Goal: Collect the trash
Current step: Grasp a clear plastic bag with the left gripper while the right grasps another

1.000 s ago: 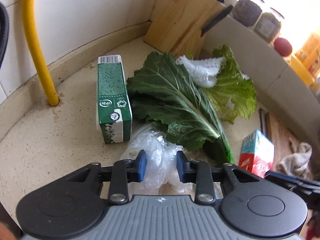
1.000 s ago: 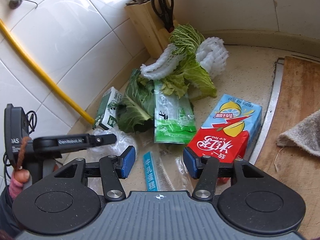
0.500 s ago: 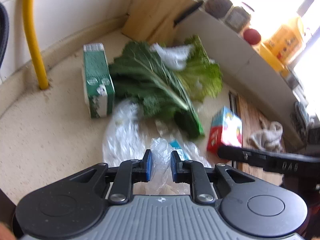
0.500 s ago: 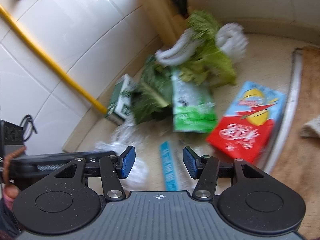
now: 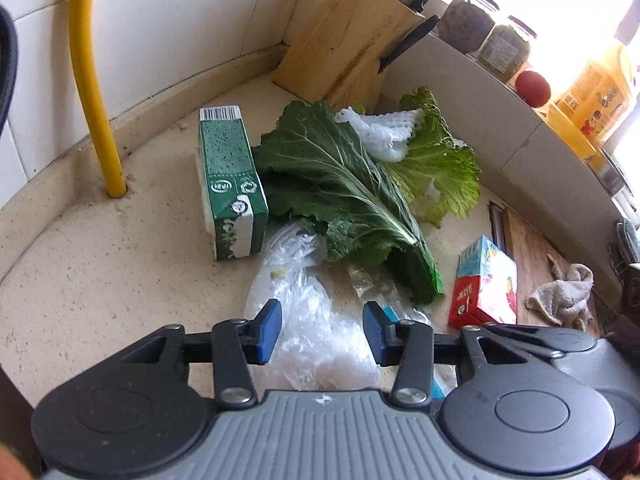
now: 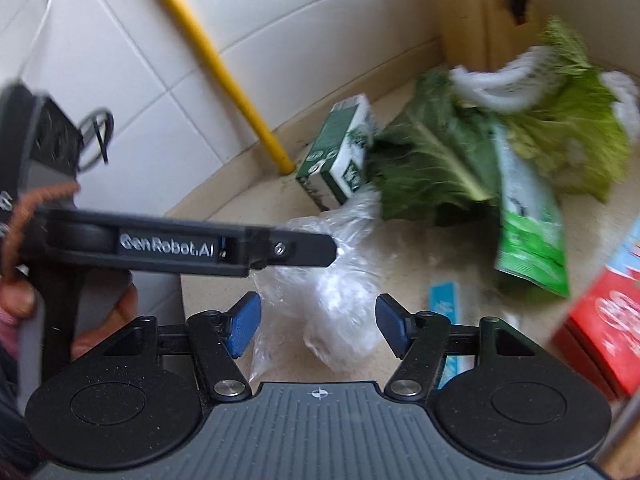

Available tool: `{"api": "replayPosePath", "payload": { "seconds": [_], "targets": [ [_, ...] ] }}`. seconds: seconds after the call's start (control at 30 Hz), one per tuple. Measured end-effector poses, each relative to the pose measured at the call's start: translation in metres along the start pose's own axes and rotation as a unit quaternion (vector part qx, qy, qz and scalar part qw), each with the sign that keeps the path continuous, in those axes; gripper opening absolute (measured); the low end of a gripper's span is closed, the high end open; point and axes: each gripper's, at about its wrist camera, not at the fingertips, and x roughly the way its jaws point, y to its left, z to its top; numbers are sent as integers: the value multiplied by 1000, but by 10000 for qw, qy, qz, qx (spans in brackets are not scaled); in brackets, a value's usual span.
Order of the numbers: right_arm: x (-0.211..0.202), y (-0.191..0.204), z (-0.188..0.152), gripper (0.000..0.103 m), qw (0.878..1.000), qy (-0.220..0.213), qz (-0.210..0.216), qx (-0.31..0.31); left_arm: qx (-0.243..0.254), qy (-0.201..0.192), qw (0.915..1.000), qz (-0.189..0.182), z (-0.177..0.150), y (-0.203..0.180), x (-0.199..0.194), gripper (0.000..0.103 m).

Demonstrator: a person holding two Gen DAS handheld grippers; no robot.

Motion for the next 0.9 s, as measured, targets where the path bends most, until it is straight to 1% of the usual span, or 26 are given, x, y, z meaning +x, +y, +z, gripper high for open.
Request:
{"api": "replayPosePath", "payload": {
  "seconds": [0.03, 0.1, 0.13, 0.17, 0.23, 0.37, 0.43, 0.57, 0.6, 0.63, 0.67, 0.7, 0.8, 0.9],
  "targets": [
    [8, 0, 1, 62, 10000, 28, -34, -4, -30, -18, 10000, 7, 2, 2, 0, 40],
    [21, -6, 2, 37, 9996, 152, -223, 98, -82, -67, 9999, 5, 5, 5, -2, 40],
    [24, -9, 2, 29, 9992, 221, -274, 199, -100, -96, 9999, 23, 7, 7, -3, 40],
    [21, -14, 2, 27, 9990, 206, -200, 332, -114, -120, 9998, 62, 9, 9, -3, 41],
    [8, -18, 0, 25, 9988, 154, -155, 436, -119, -102, 9998, 138, 11, 12, 1, 42],
    [-21, -26, -10, 25, 9979, 127, -300, 568, -74, 65, 9998, 179, 13, 14, 22, 42],
    [-32, -33, -16, 25, 9963, 161, -338, 777, 98, 130, 9995, 253, 14, 8, 35, 42],
    [-43, -36, -24, 25, 9944, 73, -400, 974, 443, 170, 9966, 680, 15, -1, 64, 41],
    [-43, -37, -24, 25, 9941, 41, -409, 1009, 558, 30, 9954, 774, 15, -4, 67, 40],
    [-43, -37, -23, 25, 9937, 19, -408, 1041, 618, 18, 9943, 873, 15, -8, 70, 39],
    [-44, -37, -24, 25, 9934, -5, -412, 1067, 664, 39, 9937, 906, 16, -11, 71, 27],
    [-45, -37, -24, 25, 9931, -31, -422, 1092, 658, 89, 9940, 869, 17, -12, 71, 13],
    [-54, -40, -25, 25, 9922, -130, -415, 1167, 399, 265, 9975, 520, 18, -10, 65, 9],
    [-62, -46, -25, 25, 9895, -222, -315, 1391, 217, 168, 9996, 58, 14, -9, 42, 7]
  ]
}}
